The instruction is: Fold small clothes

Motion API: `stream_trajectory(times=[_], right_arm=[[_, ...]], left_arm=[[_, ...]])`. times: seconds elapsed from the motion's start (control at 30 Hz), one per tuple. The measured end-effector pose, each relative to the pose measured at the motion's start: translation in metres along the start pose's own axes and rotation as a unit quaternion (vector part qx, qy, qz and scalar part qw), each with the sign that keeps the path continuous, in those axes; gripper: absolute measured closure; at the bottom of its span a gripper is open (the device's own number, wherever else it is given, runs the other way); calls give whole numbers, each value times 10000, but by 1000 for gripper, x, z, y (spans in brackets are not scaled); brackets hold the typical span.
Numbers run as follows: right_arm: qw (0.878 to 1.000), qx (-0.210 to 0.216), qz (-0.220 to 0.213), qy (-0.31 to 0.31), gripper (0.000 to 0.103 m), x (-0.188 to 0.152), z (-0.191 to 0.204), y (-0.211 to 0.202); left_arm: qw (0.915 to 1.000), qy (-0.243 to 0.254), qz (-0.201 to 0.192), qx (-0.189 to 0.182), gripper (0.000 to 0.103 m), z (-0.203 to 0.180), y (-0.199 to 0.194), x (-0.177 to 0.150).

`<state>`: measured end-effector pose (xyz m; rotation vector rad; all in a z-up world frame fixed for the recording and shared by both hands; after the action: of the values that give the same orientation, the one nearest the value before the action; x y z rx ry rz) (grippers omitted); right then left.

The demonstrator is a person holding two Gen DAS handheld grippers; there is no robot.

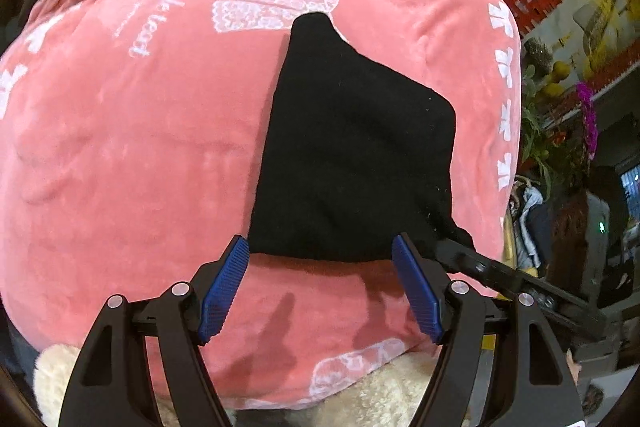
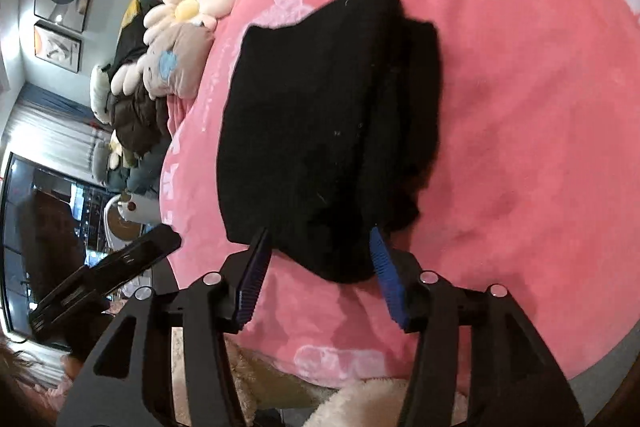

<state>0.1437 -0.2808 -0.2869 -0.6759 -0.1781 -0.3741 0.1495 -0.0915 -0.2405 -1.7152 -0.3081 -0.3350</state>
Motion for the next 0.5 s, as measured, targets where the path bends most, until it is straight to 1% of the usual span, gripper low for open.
stream_trajectory(times=[0.03,0.1,0.13,0.17,0.2,0.23,0.27,0.3,0.33,0.37,0.4,0.43,0.47,0.5], right_arm=[[9997,-131,-21,-226,100,8,7,-4],[9962,-184,-361,-775,100,21,29,-28],[9932,-307,-466,-1017,100,25,36,-38],[9900,-534,-472,-1216,100,26,33,-43],[9887,-768,-244,-1260,97,23,18,-35],[9874,-1053,89,-1180,94,16,-4,-23],[9839,-1441,491,-936,93,7,-35,-10],[9804,-1700,713,-700,94,2,-54,-7],[9821,-1721,574,-508,93,6,-58,-17],[9873,-1487,332,-444,93,14,-50,-26],[9926,-1155,-74,-355,87,30,-38,-42],[9937,-1049,-257,-309,78,40,-33,-49],[9944,-886,-510,-269,63,58,-26,-55],[9948,-737,-639,-286,61,72,-22,-55]], left_arm=[[10000,10,-7,1,32,0,-1,0],[10000,-11,9,-12,32,3,-3,1],[10000,-34,5,-17,32,4,-3,2],[10000,-49,-2,-31,32,5,-4,2],[10000,-46,-7,-28,32,6,-3,3],[10000,-34,-4,-10,32,6,-1,3],[10000,-17,18,1,32,5,2,3],[10000,-10,60,9,32,4,6,3],[10000,3,92,13,32,2,8,4],[10000,41,91,4,32,-1,9,5],[9999,85,76,15,32,-3,10,7],[9998,151,53,70,32,-5,12,8],[9995,263,11,162,32,-10,14,10],[9992,347,-17,206,32,-13,15,11]])
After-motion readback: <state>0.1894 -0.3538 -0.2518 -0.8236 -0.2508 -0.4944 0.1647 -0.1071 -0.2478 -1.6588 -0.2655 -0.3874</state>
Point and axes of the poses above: each gripper's, at about its wrist camera, not at the fingertips, and y roughly the way its jaws point, z to its left, x to its top, the point moved 7 cm from there along y, roughly the way its jaws point, and after that the axes turned 11 degrees about x, right-handed, at the moved point
